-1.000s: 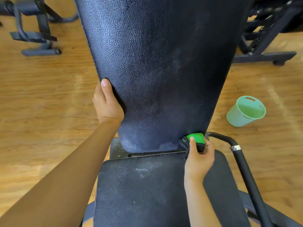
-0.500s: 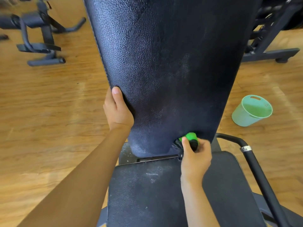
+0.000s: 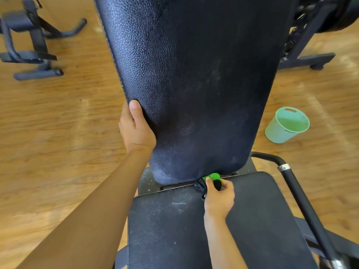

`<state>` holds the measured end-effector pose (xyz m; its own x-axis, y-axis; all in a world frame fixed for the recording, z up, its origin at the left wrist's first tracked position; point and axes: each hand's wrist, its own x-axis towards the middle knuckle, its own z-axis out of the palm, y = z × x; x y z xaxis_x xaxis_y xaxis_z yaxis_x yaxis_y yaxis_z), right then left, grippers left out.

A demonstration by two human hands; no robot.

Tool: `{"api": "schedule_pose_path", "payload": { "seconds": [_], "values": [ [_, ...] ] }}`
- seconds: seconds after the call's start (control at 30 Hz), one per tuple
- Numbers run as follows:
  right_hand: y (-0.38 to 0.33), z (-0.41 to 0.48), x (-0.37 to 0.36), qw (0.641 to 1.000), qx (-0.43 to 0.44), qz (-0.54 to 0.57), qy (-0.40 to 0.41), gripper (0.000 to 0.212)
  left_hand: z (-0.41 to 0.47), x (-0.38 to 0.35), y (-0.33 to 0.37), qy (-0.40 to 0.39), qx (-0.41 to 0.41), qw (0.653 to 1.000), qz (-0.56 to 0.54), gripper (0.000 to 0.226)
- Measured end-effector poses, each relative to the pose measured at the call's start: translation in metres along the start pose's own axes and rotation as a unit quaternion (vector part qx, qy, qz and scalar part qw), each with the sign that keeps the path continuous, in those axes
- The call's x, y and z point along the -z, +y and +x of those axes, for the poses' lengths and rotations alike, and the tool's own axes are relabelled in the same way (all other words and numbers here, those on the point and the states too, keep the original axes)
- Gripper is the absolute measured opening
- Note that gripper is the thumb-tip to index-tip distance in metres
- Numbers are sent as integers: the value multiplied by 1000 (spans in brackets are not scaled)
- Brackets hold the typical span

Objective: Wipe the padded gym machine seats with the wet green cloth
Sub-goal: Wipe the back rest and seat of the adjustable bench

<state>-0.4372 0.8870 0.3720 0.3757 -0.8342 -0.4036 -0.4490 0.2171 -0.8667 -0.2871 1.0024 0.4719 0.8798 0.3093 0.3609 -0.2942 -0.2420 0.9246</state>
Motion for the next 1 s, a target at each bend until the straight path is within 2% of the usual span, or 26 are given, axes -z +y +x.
{"api": "schedule_pose_path", "payload": {
  "seconds": [0.1, 0.2, 0.33, 0.6, 0.67, 0.73, 0.8, 0.87, 0.93, 1.0],
  "values": [
    [-20, -8, -6, 996, 37, 80, -29, 17, 0, 0, 1, -1, -1, 1000, -11, 52],
    [-29, -14, -10, 991, 66, 106, -38, 16, 0, 0, 0, -10, 5, 1000, -20, 62],
    [-7, -18, -10, 990, 72, 104, -61, 14, 0, 0, 1, -5, 1, 1000, -22, 42],
    [23, -19, -17, 999, 30, 21, -29, 18, -1, 2, 2, -20, 4, 1000, -15, 30],
    [9, -21, -17, 997, 42, 47, -35, 17, -2, 3, 3, -19, -1, 1000, -12, 38],
    [-17, -26, -20, 989, 79, 105, -64, 18, -2, 3, 4, -22, -1, 1000, -9, 42],
    [-36, -29, -21, 983, 126, 113, -72, 19, -2, 2, 4, -26, 3, 1000, -12, 45],
    [-41, -30, -21, 979, 153, 115, -77, 19, -1, 3, 3, -17, -5, 1000, -20, 63],
    [-28, -31, -22, 978, 123, 139, -99, 20, -1, 5, 6, -18, -15, 1000, -17, 75],
    [-6, -34, -24, 982, 78, 130, -110, 21, -1, 5, 6, -24, -15, 1000, -13, 78]
  ]
}}
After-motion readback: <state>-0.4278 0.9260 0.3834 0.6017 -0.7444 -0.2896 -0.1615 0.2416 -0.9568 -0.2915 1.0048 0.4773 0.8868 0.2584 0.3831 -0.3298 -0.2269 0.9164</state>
